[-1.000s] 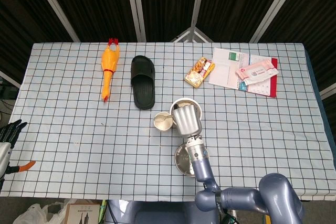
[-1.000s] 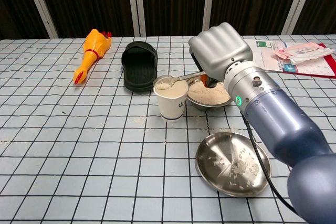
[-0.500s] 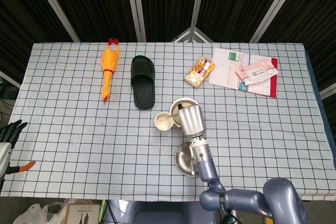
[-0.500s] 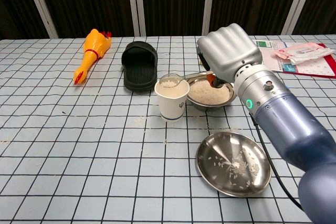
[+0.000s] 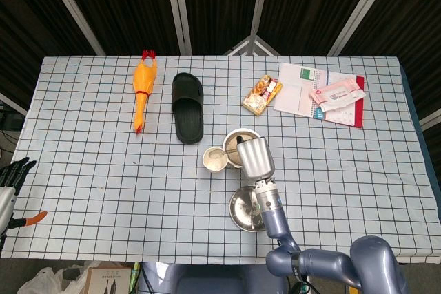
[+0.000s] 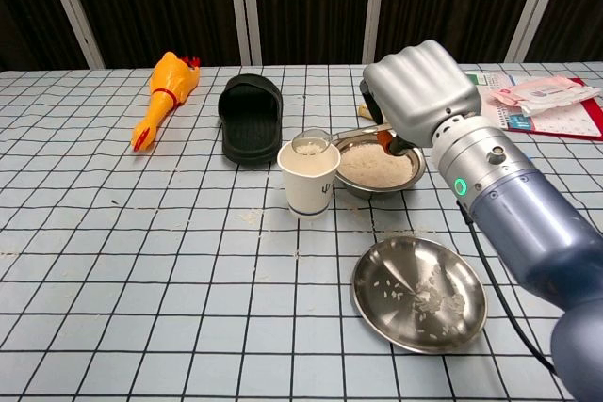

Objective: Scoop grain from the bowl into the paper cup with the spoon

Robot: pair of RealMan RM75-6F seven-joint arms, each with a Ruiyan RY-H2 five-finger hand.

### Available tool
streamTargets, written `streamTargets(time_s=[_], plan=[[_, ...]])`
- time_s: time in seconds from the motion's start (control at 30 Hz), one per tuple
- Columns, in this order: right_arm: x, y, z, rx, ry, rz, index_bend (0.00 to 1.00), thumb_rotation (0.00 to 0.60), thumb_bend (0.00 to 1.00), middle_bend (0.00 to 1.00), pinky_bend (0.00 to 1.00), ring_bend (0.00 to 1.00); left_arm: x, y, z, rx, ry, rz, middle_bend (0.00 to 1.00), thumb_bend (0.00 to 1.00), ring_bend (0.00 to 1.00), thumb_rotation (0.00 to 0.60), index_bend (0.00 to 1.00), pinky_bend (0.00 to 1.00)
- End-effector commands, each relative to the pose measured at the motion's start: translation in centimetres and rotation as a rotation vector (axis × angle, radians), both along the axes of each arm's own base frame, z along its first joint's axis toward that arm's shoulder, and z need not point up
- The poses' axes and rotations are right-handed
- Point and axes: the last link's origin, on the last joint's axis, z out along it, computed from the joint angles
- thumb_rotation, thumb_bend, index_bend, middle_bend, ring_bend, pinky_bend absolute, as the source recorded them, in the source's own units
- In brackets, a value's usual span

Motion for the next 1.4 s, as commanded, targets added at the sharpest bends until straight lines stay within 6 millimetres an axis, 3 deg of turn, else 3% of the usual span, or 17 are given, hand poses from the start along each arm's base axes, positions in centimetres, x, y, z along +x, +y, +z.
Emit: streamTargets(time_s=[0.03, 0.9, 1.2, 1.4], plan=[[0.0, 0.1, 0.0, -0.003, -0.043, -0.008, 0.69, 0.6, 0.76, 0.83, 1.0, 0.99, 0.0, 0.0, 0.0, 0.0, 0.0, 0.0, 0.0, 0.0, 0.0, 0.6, 0.0, 0.0], [-1.5, 0.1, -0.2, -0.041, -0.028, 0.026, 0.69, 0.6, 0.76, 0.83, 1.0, 0.99, 0.0, 0.0, 0.0, -0.003, -0.005, 0.003, 0.0, 0.0, 0.0, 0.6, 0.0, 0.0], [-1.0, -0.2, 0.4, -0.075, -0.049, 0.049, 0.69, 0.6, 0.76, 0.83, 1.0, 0.99, 0.0, 0.0, 0.0, -0.003, -0.007, 0.006, 0.0, 0.0, 0.0, 0.6, 0.0, 0.0], [-2.2, 0.3, -0.2, -0.064, -0.017, 0.045, 0.69, 0.6, 0.76, 0.83, 1.0, 0.99, 0.0, -0.1, 0.0, -0.004, -0.008, 0.006, 0.0, 0.0, 0.0, 0.6, 0.0, 0.0]])
